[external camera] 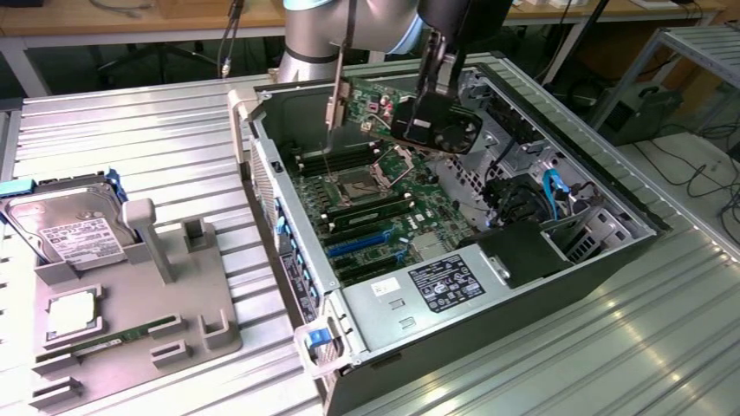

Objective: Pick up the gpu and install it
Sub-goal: 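Insert the gpu into the slot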

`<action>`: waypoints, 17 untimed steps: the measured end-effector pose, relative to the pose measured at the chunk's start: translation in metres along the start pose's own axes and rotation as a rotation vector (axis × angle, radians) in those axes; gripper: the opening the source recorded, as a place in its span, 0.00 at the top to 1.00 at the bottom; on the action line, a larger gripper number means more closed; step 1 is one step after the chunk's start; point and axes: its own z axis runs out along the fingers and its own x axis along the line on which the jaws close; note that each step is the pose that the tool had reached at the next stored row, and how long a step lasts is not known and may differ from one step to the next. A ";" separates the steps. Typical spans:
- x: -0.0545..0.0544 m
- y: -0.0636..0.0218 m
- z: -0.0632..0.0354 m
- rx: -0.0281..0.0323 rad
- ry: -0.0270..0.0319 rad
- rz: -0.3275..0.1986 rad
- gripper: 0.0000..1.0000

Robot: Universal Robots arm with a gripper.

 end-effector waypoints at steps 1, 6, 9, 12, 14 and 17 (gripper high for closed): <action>0.000 0.0000 0.0000 -0.0001 0.0004 -0.010 0.73; 0.000 0.0000 0.0000 -0.0007 0.0021 -0.058 0.73; 0.000 0.0000 0.0000 -0.0010 0.0032 -0.088 0.73; 0.000 0.0000 0.0000 -0.0014 0.0043 -0.121 0.73; 0.000 0.0000 0.0000 -0.0016 0.0051 -0.143 0.73; 0.000 0.0000 0.0000 -0.0019 0.0063 -0.173 0.73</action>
